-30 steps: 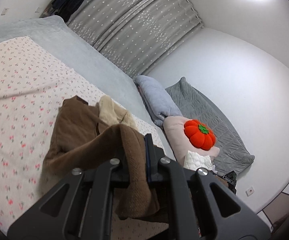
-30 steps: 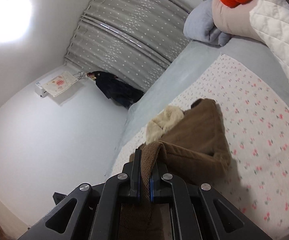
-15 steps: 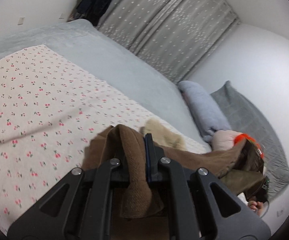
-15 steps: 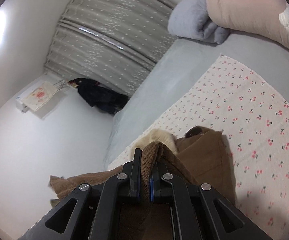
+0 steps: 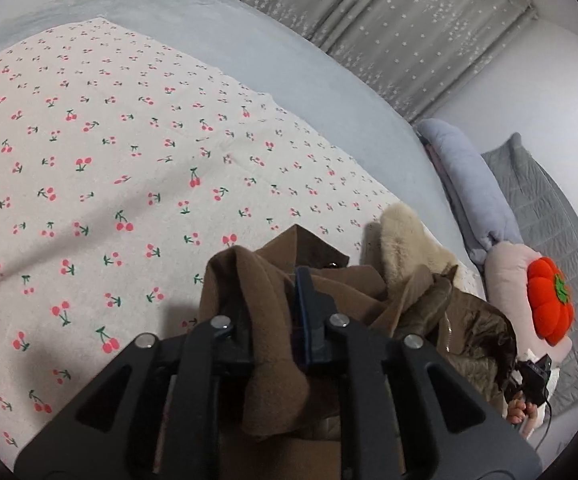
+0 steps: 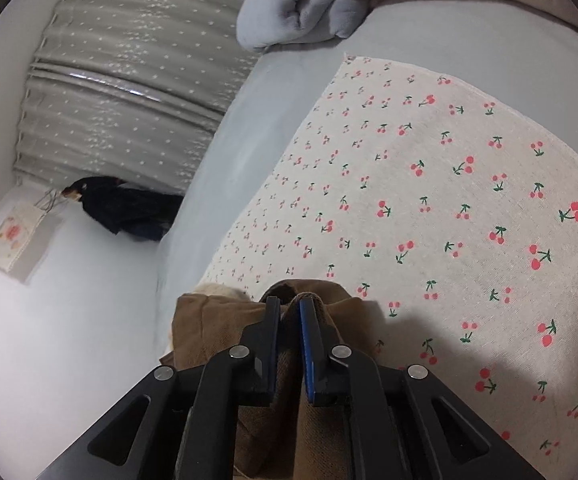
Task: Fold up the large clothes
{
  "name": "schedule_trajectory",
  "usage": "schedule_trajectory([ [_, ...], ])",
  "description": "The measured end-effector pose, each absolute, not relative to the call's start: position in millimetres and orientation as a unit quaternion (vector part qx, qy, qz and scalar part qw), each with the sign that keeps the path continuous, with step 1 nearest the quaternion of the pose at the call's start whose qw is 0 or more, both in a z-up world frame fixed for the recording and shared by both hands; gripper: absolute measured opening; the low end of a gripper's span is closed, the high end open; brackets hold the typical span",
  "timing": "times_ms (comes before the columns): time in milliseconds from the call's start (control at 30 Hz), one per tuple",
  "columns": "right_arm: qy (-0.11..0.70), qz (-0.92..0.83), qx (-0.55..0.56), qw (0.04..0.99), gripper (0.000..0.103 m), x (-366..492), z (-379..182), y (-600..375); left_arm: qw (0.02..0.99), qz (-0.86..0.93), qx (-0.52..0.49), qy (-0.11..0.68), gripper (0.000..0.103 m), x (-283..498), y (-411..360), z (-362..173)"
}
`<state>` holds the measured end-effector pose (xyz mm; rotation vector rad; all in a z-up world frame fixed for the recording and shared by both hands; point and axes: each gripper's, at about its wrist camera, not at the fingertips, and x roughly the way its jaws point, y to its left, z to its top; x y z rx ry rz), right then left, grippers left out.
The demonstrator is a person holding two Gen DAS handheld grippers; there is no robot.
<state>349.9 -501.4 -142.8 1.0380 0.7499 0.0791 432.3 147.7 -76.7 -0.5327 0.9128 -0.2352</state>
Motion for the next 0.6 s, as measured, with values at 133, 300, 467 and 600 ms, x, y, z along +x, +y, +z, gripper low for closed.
schedule_trajectory([
  [133, 0.358, 0.029, 0.422, 0.832, 0.046, 336.4, -123.7, -495.3, 0.866, -0.125, -0.217, 0.432, 0.065, 413.5, 145.1, -60.4],
  [300, 0.391, 0.044, 0.295, 0.871, 0.049, 315.8, -104.7, -456.8, 0.892, -0.135, -0.145, 0.406, 0.075, 381.3, 133.7, -38.9],
  [467, 0.445, 0.026, 0.101, 0.889, 0.049, 297.7, -110.9, -384.5, 0.889, -0.176, -0.011, 0.422, 0.075, 338.7, 97.9, -54.8],
  [600, 0.472, 0.013, 0.013, 0.882, 0.049, 306.9, -129.7, -349.9, 0.872, -0.188, 0.104, 0.439, 0.075, 329.0, 59.5, -80.7],
])
